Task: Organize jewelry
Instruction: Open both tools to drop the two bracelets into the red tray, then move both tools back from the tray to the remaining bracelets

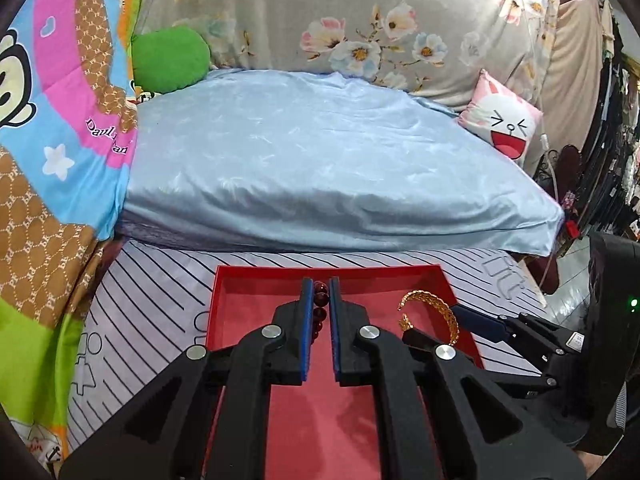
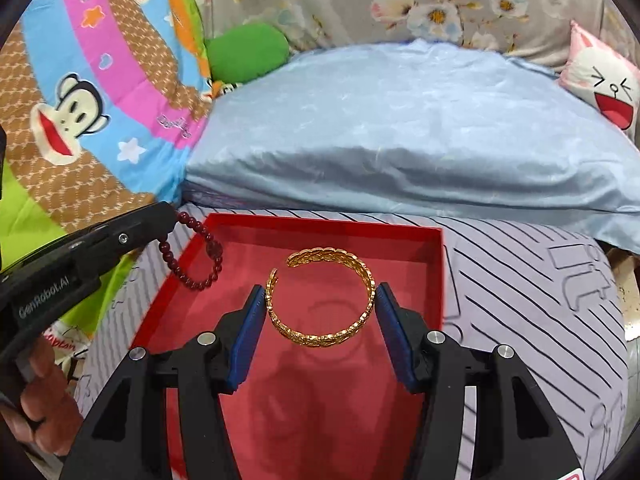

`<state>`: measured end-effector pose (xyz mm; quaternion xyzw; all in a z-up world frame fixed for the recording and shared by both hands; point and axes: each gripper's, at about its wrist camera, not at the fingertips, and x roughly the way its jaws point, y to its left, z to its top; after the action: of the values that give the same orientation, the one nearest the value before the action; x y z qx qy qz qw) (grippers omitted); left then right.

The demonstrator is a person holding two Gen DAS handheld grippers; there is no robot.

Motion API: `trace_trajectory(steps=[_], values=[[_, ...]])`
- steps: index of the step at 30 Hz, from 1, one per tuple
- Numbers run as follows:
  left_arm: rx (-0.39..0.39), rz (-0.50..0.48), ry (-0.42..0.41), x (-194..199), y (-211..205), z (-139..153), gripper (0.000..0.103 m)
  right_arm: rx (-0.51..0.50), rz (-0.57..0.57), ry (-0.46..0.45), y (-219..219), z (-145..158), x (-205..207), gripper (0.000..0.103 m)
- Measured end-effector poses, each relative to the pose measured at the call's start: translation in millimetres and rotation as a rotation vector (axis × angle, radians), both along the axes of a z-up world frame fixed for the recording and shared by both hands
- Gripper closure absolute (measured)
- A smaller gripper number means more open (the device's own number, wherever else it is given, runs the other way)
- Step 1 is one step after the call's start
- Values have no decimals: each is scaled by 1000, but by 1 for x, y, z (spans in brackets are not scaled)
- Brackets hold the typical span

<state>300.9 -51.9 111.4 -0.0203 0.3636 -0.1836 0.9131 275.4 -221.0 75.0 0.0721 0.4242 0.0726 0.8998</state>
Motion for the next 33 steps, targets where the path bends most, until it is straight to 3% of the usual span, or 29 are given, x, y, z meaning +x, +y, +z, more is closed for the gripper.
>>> trace_trajectory(steps=[8, 21, 23, 24, 26, 33], values=[[37, 31, 48, 33, -6, -30, 95, -57, 9, 102, 0, -30, 35, 49], [100, 66, 76, 41, -5, -57, 94, -116, 20, 153, 4, -39, 49, 46], [98, 69, 83, 40, -3, -59, 86, -125, 19, 142, 6, -37, 47, 42], [95, 79, 82, 40, -1, -59, 74, -136, 14, 136, 7, -36, 46, 41], [102, 99, 62, 39, 2, -57, 59, -152, 6, 125, 8, -35, 43, 40], [105, 107, 66, 40, 7, -60, 58, -138, -21, 116, 6, -34, 34, 39]])
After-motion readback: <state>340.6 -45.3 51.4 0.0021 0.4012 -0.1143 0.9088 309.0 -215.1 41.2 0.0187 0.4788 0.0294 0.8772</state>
